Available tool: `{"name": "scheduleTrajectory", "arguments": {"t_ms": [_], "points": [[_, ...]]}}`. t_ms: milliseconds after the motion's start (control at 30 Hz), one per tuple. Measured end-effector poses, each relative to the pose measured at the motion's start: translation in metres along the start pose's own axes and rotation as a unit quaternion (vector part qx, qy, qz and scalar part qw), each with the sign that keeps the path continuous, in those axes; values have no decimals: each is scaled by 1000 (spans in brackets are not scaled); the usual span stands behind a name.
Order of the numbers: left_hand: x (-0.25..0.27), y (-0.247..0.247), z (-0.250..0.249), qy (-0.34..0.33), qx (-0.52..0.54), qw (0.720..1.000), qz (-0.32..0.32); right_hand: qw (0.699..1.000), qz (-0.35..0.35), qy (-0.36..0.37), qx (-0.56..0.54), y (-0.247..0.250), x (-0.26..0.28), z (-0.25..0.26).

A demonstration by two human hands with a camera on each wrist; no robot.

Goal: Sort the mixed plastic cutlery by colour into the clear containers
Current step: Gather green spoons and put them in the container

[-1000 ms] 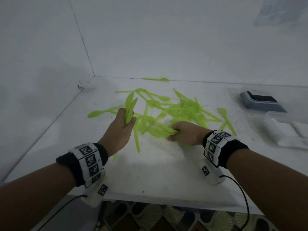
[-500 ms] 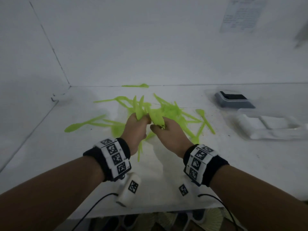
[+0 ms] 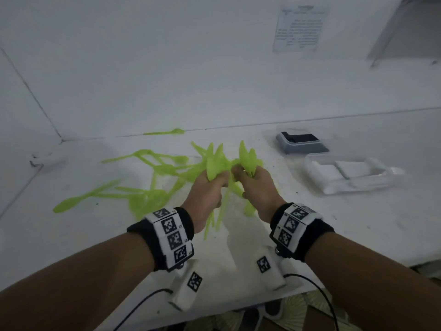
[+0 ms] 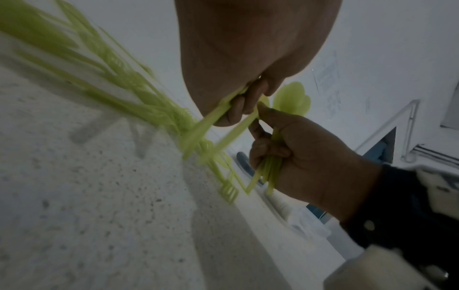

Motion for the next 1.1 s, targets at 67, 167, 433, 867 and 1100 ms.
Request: {"name": "scheduleTrajectory", "arguments": {"t_ms": [67,167,433,867,1100], "points": [[-3,6,9,35,27,999,-25,997,-54,-22,-44,19,-5,-4],[-8,11,13,48,42,997,-40,996,-25,-38,-82,32,-11,-5],[-30,-19,0,6,69,997,17,985,86,-34,-146,20,-18,-10],[-45,-49,-18,-54,-47,997,19,970,99,-11,-222,46,-29,-5],[-47,-61,-21,-26,-49,997,58,989,76,5,-127,61,-28,-6]]}}
Point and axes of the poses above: each hand's wrist, its own x-axis away from the middle knuckle, its own y-axis out of the back of the hand, z = x × y, the point moved 7 cm from there along -x, towards the middle knuckle, and after that the axes turned 15 degrees about z, right-handed, at the moved point
